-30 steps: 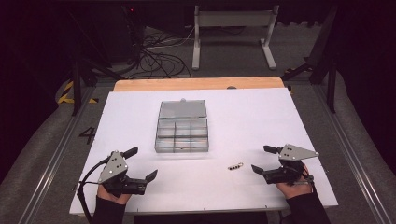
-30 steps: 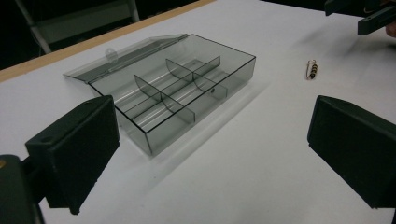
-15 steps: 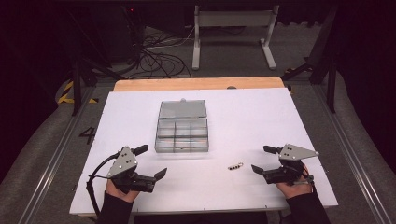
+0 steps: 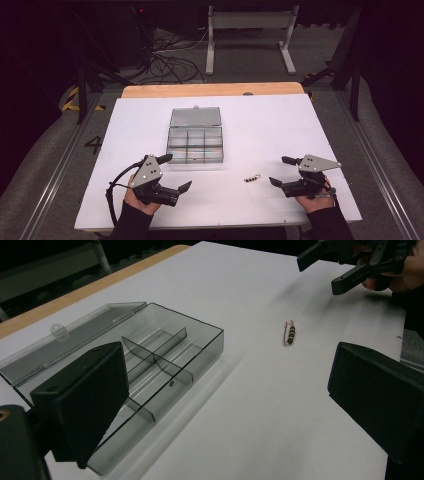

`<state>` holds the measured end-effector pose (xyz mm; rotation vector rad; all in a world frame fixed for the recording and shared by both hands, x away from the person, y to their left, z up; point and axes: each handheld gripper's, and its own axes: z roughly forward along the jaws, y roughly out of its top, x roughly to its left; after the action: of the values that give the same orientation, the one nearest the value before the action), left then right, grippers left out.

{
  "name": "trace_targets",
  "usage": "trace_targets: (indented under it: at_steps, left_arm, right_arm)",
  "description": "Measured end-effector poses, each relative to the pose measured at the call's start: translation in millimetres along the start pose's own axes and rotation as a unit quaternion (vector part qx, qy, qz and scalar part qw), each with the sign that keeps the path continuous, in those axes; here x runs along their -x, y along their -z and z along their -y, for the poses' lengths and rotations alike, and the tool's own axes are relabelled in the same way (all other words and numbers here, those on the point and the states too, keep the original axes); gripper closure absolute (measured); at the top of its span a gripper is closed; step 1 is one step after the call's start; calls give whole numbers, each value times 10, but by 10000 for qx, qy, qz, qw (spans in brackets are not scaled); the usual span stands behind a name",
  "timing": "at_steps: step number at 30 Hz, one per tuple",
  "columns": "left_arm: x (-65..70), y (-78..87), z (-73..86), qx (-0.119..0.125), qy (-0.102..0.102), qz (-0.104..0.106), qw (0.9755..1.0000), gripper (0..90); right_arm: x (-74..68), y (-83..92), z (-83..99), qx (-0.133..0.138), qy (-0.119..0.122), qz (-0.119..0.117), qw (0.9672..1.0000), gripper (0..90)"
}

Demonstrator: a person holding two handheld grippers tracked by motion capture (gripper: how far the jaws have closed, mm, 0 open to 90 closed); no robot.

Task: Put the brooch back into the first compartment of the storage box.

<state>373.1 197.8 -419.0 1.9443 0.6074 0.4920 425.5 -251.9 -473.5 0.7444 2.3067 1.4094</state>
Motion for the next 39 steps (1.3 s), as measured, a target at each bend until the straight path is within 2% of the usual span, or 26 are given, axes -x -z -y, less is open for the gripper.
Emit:
trace_targets:
  at_steps: [3,7,9,16,22,27,32,39]
  left_arm:
    - [1,-8,-15,-5,6,23,10000,37]
    - [2,-18,-30,27,239,83,9997,36]
    - [3,-31,-45,6,257,144,9996,35]
    - [5,-90,-125,96,527,484,9974,36]
    - [39,-197,-202,-53,316,509,9982,57]
    - [74,-290,-278,-98,428,673,9968,92]
    - [111,-387,-348,-203,419,771,9959,117]
    - [194,-537,-429,-341,166,744,9965,127]
  right_arm:
    - [3,0,1,-3,-10,-15,10000,140]
    - [-3,-4,-2,-26,-3,-42,10000,150]
    - [-3,-4,-1,-25,-6,-47,10000,150]
    - [-1,-3,0,-11,-19,-56,10000,152]
    - [1,2,1,-3,-25,-81,10000,160]
    - [2,2,1,-2,-27,-104,9999,163]
    - [6,6,3,1,-39,-110,9999,164]
    - [10,8,4,22,-47,-126,9999,166]
